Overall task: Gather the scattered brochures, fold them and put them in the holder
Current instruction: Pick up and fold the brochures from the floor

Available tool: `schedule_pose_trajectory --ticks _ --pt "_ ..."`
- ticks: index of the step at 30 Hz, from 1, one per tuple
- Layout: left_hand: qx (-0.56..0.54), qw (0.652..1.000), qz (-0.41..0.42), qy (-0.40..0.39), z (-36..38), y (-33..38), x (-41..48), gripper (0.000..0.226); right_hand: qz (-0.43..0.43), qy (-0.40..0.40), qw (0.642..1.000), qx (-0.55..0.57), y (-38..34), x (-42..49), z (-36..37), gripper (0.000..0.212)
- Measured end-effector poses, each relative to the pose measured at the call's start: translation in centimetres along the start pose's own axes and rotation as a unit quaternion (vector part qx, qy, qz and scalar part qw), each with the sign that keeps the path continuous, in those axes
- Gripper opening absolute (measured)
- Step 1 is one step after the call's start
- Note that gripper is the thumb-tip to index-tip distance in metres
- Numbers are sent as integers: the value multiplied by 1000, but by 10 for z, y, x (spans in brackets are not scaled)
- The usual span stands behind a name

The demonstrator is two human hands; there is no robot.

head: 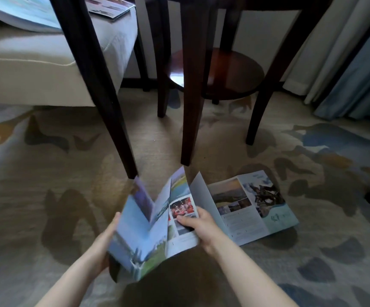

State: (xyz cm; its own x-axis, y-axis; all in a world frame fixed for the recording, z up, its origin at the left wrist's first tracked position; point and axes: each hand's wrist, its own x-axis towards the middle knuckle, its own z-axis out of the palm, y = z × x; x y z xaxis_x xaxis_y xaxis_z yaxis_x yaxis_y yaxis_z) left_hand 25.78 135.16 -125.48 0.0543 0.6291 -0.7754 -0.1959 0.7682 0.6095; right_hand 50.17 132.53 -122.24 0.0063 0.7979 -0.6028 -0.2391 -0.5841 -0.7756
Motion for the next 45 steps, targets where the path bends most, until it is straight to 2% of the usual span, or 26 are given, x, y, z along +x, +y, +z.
schedule_pose_trajectory --ticks 3,4,7,9,12,15,16,18,20,21,22,24,25,26,27,29,31,34,36,38,40,42,44,45 --pt "-9 1000 -3 -4 6 2 -2 75 -39 17 990 -136 -9 0 -6 19" --pt "27 1000 -8 -9 8 3 -5 71 -47 18 984 -173 -9 0 -7 20" --pt "183 982 34 19 11 0 -6 29 -49 35 973 -222 -3 1 -12 23" --pt "228 971 53 44 11 0 -7 32 -44 78 963 -255 7 3 -16 24" --pt "198 977 74 27 9 5 -13 38 -20 100 939 -328 28 7 -19 21" --pt "130 989 69 -30 3 12 -19 40 28 131 937 -324 40 10 -20 24" --pt "110 990 66 -50 -2 16 -21 43 41 150 941 -302 41 10 -19 32" --pt "75 991 70 -85 -12 24 -26 49 41 211 930 -297 43 8 -16 64" --pt "56 990 81 -104 -20 29 -29 51 -20 267 905 -330 42 2 -10 83" --pt "50 989 86 -107 -22 31 -30 51 -53 257 915 -307 39 -1 -6 82" --pt "43 989 91 -109 -25 32 -31 50 -61 219 944 -240 35 -1 -2 77" --pt "24 989 96 -107 -29 33 -32 47 -8 112 992 -49 27 0 7 62" --pt "11 990 96 -106 -29 33 -32 46 15 69 997 10 23 1 9 49" --pt "-3 990 98 -105 -30 33 -32 46 16 37 999 14 20 2 10 38" --pt "-12 990 101 -99 -30 34 -32 46 2 32 999 -14 17 2 11 29" --pt "-14 991 107 -73 -31 35 -31 47 -48 88 992 -78 11 2 12 19" --pt "-20 993 104 -53 -28 35 -31 45 -88 108 985 -99 0 0 13 23" --pt "6 993 114 2 -19 34 -28 42 -130 83 982 -107 -17 -10 15 27" --pt "32 991 128 35 -9 33 -27 37 -185 120 961 -170 -24 -19 18 25" --pt "34 990 134 29 5 29 -28 34 -232 147 931 -239 -27 -30 31 27" --pt "20 989 143 -20 22 23 -30 27 -253 103 917 -291 -22 -42 54 38" --pt "-26 985 138 -97 37 19 -37 27 -221 24 900 -374 -10 -47 81 62" --pt "11 981 159 -109 45 17 -41 32 -171 -21 883 -436 1 -46 100 78" --pt "53 976 192 -89 46 18 -44 28 -163 -41 892 -419 4 -43 103 78"
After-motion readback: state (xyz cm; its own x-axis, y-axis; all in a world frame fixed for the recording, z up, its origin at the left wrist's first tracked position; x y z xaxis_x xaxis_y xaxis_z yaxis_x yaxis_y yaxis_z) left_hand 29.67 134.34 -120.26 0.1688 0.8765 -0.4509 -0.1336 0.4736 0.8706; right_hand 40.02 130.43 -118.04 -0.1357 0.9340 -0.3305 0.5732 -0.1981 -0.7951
